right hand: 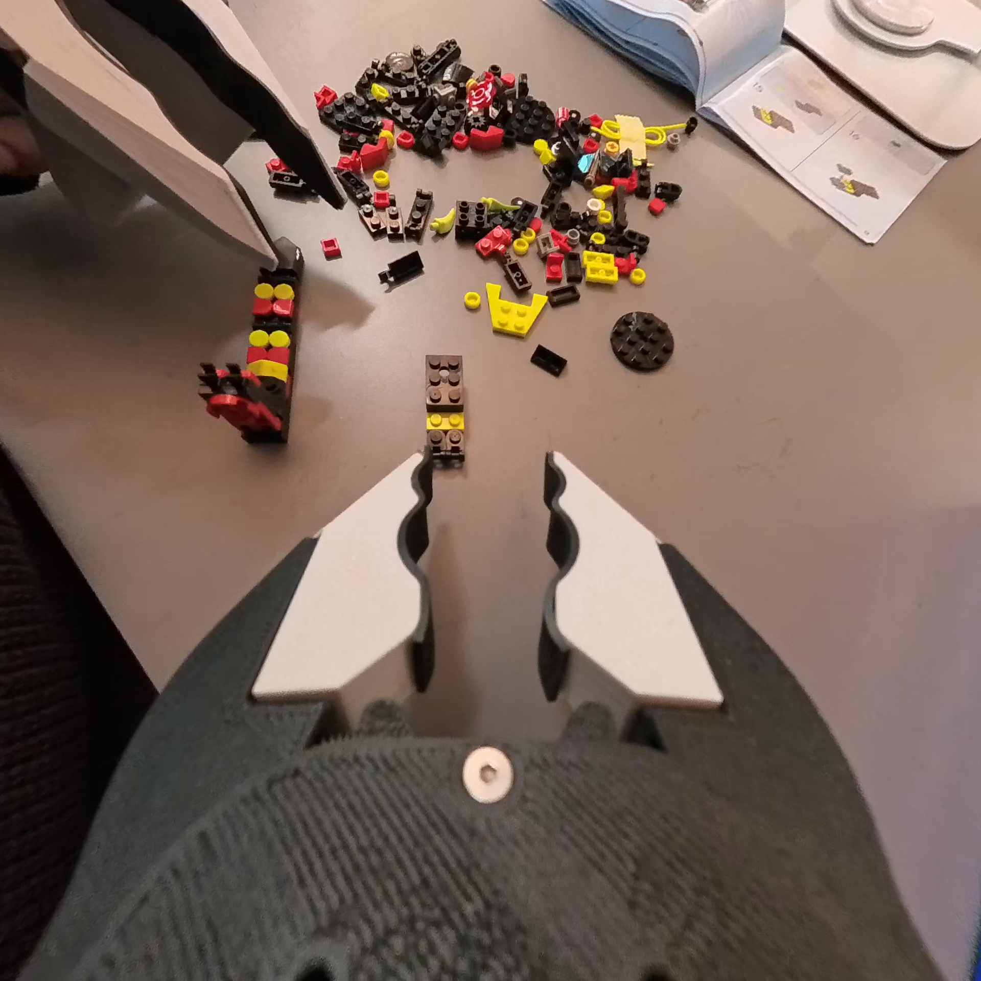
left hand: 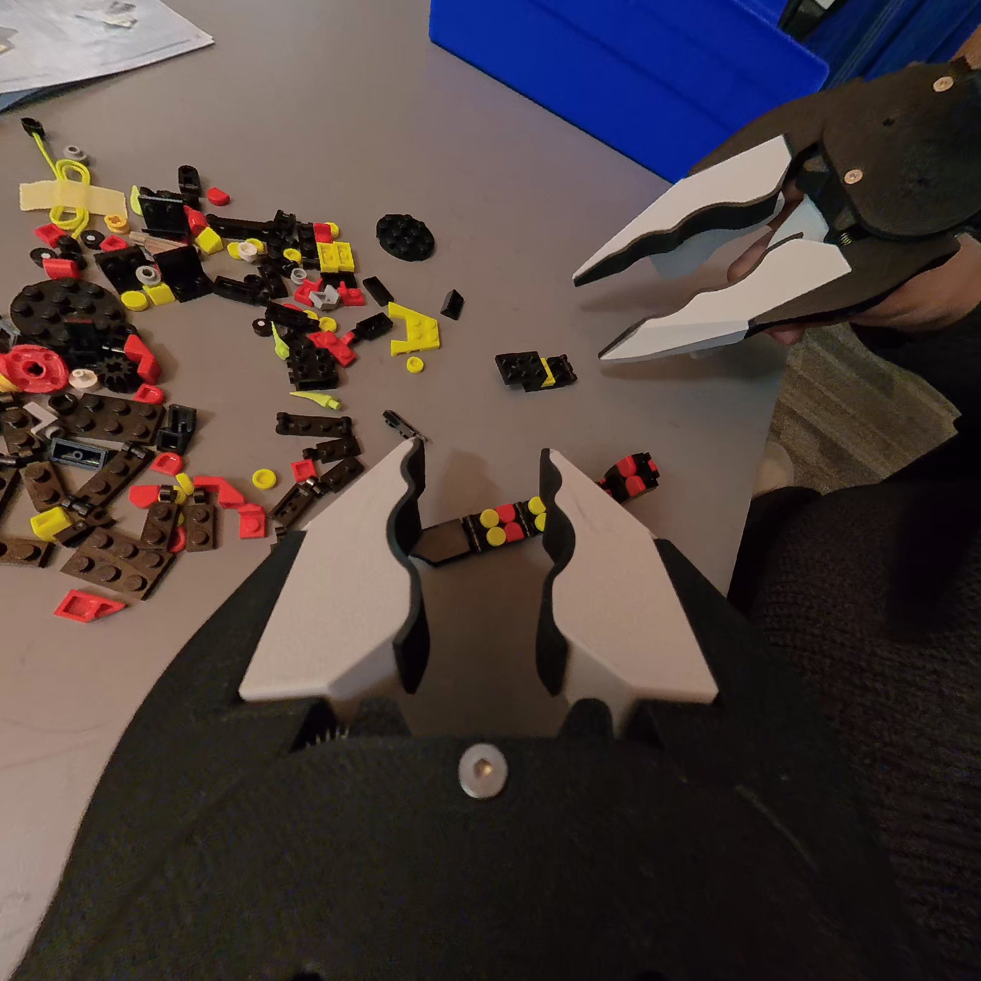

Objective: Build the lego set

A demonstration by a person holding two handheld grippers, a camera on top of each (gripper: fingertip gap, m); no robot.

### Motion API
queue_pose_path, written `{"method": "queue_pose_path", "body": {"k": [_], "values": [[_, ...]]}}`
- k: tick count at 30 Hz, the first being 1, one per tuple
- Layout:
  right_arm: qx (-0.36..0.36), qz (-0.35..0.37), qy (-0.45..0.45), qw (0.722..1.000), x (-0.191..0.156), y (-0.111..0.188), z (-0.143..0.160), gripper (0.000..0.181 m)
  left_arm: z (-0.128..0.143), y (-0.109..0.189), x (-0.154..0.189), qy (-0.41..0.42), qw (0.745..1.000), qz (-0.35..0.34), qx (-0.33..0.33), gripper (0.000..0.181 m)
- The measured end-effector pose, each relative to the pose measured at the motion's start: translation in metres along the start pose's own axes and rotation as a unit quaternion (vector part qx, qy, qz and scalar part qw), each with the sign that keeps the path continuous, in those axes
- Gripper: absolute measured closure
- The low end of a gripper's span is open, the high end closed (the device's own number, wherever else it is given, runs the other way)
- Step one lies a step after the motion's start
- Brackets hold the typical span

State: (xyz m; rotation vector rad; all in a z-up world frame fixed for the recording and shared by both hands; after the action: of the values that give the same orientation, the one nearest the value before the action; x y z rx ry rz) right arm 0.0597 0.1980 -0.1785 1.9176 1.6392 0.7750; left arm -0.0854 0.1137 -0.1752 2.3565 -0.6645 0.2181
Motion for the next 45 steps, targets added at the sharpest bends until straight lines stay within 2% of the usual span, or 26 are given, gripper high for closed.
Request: {"method": "queue_pose_path", "body": {"k": [11,16,19,23,26,32,45], "values": [[-0.033,-0.031,-0.008,0.999,-0.01,-0.01,0.007,0.136,0.001,-0.001,0.0,0.002,1.0,0.001,-0.004,0.14],[-0.034,-0.045,-0.021,0.998,-0.013,-0.013,0.007,0.142,0.001,-0.002,0.0,0.002,1.0,0.003,-0.006,0.14],[-0.037,-0.076,-0.037,0.996,-0.018,-0.014,0.008,0.142,0.002,-0.002,0.001,0.001,1.0,0.003,-0.007,0.14],[-0.038,-0.153,-0.071,0.985,-0.03,-0.012,0.006,0.142,0.002,-0.002,0.001,0.002,1.0,0.001,-0.008,0.14],[-0.034,-0.179,-0.102,0.978,-0.029,-0.01,0.003,0.14,0.002,-0.002,0.0,0.003,1.0,0.0,-0.007,0.14],[-0.019,-0.182,-0.143,0.973,-0.018,-0.007,0.002,0.137,0.002,-0.001,-0.006,0.011,1.0,-0.017,-0.009,0.141],[-0.038,-0.147,-0.105,0.983,-0.016,-0.01,0.007,0.136,0.0,0.003,-0.015,0.05,0.998,-0.021,0.007,0.141]]}}
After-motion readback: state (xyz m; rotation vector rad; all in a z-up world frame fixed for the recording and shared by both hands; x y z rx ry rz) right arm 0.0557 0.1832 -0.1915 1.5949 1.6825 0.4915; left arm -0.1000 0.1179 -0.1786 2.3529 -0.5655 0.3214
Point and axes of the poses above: each gripper's, where its closed fingertips meet, y back along the fingers, z out of its underside, x = y × z across the jaws, the point moved 5 cm from there along y, back along the fingers, and after that the axes turned 3 degrees about -x, right-handed, at the moved point
